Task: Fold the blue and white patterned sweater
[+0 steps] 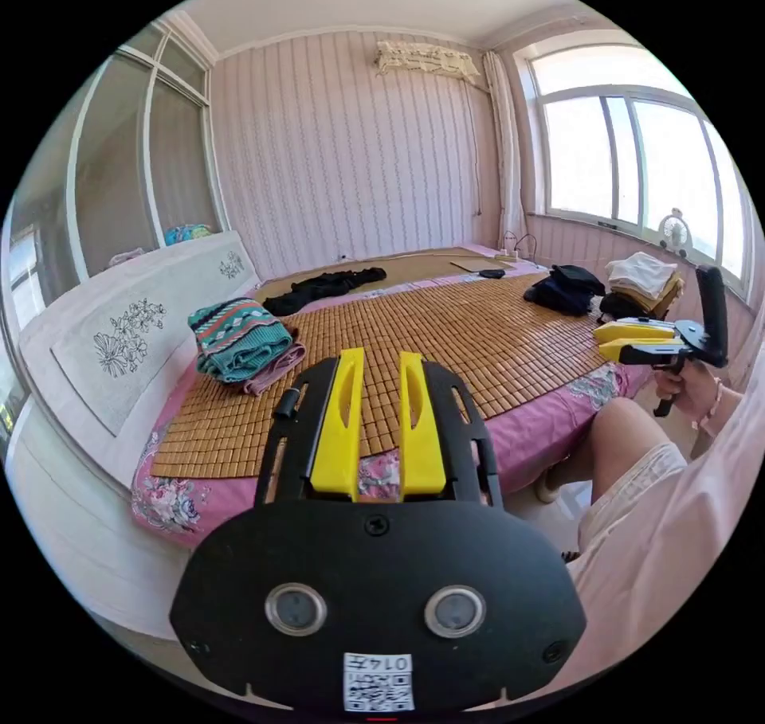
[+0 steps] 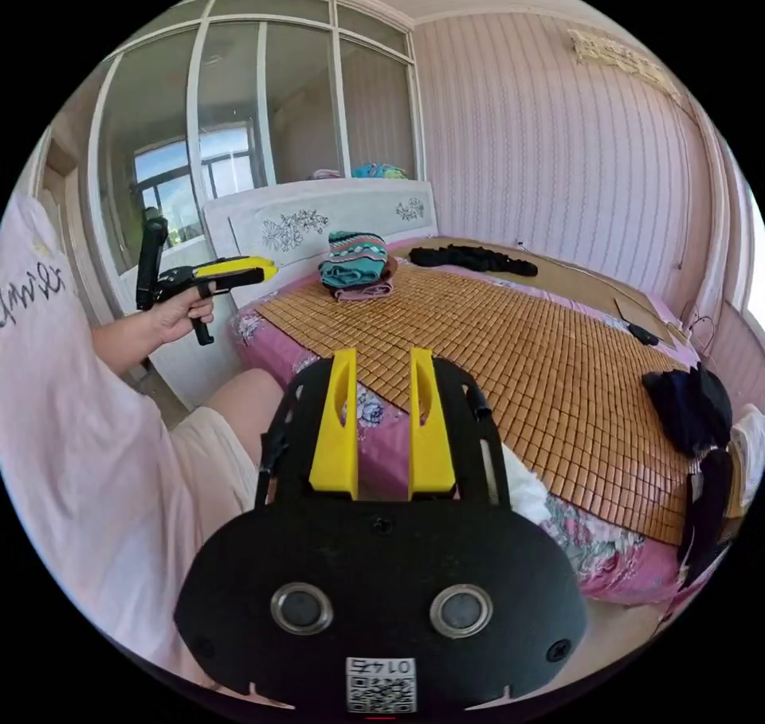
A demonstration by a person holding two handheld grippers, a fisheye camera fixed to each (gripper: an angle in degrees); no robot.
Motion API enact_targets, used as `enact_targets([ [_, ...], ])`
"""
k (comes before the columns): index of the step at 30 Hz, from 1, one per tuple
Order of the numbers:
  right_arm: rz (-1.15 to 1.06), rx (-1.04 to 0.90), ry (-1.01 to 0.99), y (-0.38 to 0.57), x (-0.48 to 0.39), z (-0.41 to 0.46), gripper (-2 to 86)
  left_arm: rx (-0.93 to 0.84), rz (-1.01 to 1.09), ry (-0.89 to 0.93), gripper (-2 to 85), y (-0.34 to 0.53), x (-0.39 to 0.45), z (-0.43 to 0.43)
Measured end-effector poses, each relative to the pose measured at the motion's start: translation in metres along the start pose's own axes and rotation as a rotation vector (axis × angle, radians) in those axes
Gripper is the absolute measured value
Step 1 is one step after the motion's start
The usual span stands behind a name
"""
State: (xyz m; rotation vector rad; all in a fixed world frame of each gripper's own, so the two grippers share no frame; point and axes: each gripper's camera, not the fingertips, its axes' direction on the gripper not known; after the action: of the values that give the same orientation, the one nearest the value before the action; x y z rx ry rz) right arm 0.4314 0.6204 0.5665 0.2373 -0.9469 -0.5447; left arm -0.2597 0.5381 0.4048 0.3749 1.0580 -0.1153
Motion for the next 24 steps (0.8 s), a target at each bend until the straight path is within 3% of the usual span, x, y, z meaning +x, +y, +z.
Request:
enact_targets([
  [9,-0.391,-0.100,-0.212,-0.134,-0.099,0.179,11.7,-0.091,-0.281,-0.102,9.9,0.042,-0.174,0.008],
  [13,-0.453,-0.125,-0.260,-0.188,-0.128,0.271,15.1,-0.044,-0.400,-0.037,10.0,0.049,-0.246,0.032],
  [19,-0.672,-0.155,-0.102,-0.255,-0.180,0.414,14.1,-0.035,-0.498,-0.109,12.6,0.028,-0.341,0.104],
  [24,-0.756,-0.240,-0.007,-0.294,-0.208,0.521,13.1,-0.123,-0.522,-0.053,12.1,0.003,-0.397,0.185],
])
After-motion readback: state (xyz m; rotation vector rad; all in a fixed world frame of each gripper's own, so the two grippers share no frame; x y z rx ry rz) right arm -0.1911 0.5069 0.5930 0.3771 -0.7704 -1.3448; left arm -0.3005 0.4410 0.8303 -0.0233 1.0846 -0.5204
